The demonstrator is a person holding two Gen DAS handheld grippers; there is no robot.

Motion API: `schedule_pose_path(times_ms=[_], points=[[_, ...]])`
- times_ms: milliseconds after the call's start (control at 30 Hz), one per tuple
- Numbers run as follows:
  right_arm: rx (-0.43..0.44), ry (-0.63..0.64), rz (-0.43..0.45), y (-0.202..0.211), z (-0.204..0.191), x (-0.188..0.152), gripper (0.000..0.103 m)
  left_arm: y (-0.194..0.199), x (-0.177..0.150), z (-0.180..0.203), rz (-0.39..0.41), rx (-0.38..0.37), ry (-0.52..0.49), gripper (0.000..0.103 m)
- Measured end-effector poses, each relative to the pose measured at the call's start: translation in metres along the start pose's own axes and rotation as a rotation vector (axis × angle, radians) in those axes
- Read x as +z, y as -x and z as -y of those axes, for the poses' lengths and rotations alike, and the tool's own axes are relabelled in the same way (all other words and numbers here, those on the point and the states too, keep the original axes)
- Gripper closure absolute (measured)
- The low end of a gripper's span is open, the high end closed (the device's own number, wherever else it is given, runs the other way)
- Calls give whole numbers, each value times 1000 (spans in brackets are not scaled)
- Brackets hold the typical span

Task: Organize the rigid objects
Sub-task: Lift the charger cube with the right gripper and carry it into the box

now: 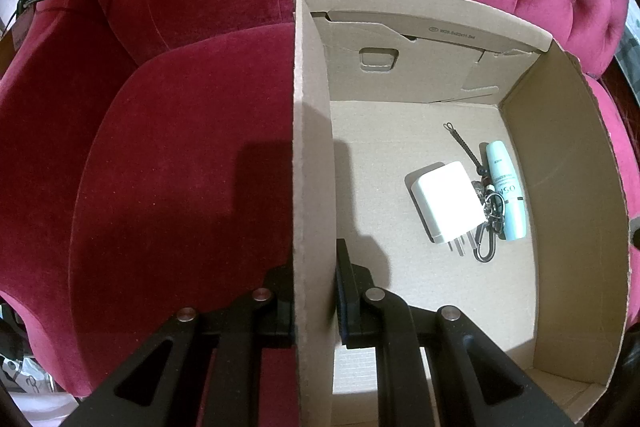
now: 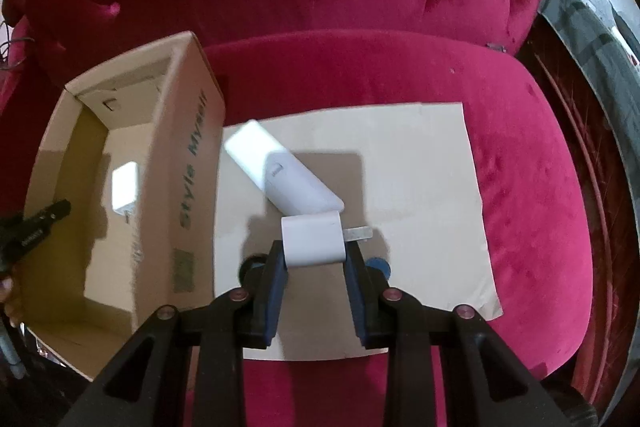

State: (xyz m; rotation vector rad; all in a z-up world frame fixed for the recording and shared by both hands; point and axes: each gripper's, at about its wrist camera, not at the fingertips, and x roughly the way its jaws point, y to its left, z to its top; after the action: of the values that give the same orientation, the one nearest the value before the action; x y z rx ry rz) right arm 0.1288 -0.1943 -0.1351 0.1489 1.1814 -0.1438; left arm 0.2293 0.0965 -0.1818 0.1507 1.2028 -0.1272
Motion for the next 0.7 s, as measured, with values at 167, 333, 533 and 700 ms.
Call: schedule_pose_path(times_ms=[167, 333, 533, 700], points=[[8, 22, 22, 16, -13, 10, 73, 0, 0, 0, -1, -2, 0, 89], [17, 56, 40, 29, -31, 19, 73, 0, 1, 1, -5, 1, -6, 89], [31, 92, 69, 41, -51, 29, 73, 0, 2, 1, -7, 2, -7, 89], [58, 111, 87, 46, -70, 36, 73, 0, 2, 1, -9, 0, -4, 89]])
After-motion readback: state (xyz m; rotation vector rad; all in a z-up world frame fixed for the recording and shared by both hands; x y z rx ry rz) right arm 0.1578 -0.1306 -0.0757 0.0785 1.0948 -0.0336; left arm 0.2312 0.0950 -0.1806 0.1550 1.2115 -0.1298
